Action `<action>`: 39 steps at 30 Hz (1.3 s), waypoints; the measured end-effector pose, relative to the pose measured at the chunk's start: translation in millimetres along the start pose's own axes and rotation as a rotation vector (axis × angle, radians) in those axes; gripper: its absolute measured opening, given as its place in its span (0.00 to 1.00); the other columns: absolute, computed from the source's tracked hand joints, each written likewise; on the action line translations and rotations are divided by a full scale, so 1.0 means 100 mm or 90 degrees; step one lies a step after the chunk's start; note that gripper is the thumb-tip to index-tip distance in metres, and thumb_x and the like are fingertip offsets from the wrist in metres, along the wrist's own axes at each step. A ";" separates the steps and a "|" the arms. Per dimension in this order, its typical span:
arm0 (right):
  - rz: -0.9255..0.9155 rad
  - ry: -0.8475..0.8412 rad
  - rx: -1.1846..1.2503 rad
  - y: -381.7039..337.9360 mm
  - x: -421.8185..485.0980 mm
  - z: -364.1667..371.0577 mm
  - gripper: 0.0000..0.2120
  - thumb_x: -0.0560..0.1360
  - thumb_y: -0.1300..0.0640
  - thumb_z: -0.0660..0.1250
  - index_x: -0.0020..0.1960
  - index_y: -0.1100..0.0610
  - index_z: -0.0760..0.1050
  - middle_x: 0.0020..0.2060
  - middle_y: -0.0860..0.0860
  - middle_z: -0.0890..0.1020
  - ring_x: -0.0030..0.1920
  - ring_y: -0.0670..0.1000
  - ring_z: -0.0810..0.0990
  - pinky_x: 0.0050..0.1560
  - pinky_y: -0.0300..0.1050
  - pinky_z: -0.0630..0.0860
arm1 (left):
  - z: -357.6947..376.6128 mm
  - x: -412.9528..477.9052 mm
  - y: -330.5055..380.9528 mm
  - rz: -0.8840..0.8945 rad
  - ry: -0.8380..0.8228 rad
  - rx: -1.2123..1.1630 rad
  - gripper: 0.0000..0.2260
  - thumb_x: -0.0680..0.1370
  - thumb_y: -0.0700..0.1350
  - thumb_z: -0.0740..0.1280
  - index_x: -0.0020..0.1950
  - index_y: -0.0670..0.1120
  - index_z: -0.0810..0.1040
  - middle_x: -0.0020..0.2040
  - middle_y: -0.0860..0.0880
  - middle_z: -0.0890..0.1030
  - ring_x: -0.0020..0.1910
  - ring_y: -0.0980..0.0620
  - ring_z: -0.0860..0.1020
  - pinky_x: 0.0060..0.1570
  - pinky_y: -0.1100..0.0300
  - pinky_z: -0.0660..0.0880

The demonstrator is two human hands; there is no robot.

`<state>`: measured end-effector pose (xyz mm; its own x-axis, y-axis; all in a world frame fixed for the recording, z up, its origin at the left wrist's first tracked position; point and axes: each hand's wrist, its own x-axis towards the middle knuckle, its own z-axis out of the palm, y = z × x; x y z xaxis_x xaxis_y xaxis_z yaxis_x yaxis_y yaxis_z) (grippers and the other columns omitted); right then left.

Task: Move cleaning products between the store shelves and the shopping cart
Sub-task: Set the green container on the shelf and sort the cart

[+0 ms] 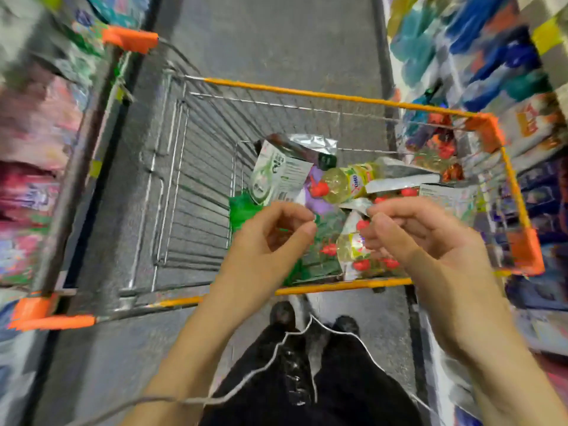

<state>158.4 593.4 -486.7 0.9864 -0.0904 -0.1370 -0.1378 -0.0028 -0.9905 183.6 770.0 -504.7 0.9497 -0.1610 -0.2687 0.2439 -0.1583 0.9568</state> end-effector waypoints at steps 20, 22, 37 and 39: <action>0.463 -0.217 -0.166 2.35 1.52 1.04 0.27 0.78 0.42 0.63 0.71 0.56 0.65 0.61 0.48 0.73 0.62 0.48 0.72 0.55 0.40 0.68 | -0.54 1.27 -2.09 -0.466 0.225 0.048 0.27 0.69 0.44 0.70 0.66 0.40 0.66 0.64 0.38 0.72 0.65 0.39 0.71 0.62 0.43 0.72; 0.513 -0.227 -0.116 2.49 1.52 1.08 0.28 0.77 0.36 0.61 0.67 0.55 0.69 0.62 0.48 0.76 0.62 0.50 0.74 0.65 0.47 0.68 | -0.54 1.27 -2.16 -0.478 0.225 0.046 0.27 0.67 0.44 0.70 0.64 0.39 0.68 0.62 0.38 0.73 0.61 0.39 0.73 0.61 0.43 0.73; 0.131 -0.144 -0.157 2.10 1.30 1.24 0.18 0.80 0.47 0.61 0.32 0.49 0.67 0.24 0.44 0.70 0.26 0.44 0.67 0.31 0.41 0.64 | -0.55 1.18 -1.94 -0.393 0.170 -0.187 0.25 0.76 0.28 0.55 0.67 0.52 0.64 0.47 0.50 0.77 0.38 0.56 0.76 0.27 0.67 0.72; 0.147 -0.127 -0.110 1.90 1.36 1.15 0.18 0.79 0.45 0.61 0.33 0.50 0.67 0.24 0.43 0.68 0.25 0.44 0.66 0.27 0.40 0.62 | -0.54 1.18 -1.81 -0.345 0.198 -0.233 0.20 0.79 0.33 0.56 0.65 0.54 0.68 0.50 0.51 0.79 0.41 0.58 0.78 0.33 0.64 0.74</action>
<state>277.1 694.6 -694.9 0.9228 0.0883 -0.3750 -0.3561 -0.1758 -0.9178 262.4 832.2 -703.6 0.6747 0.1415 -0.7244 0.6951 0.2081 0.6881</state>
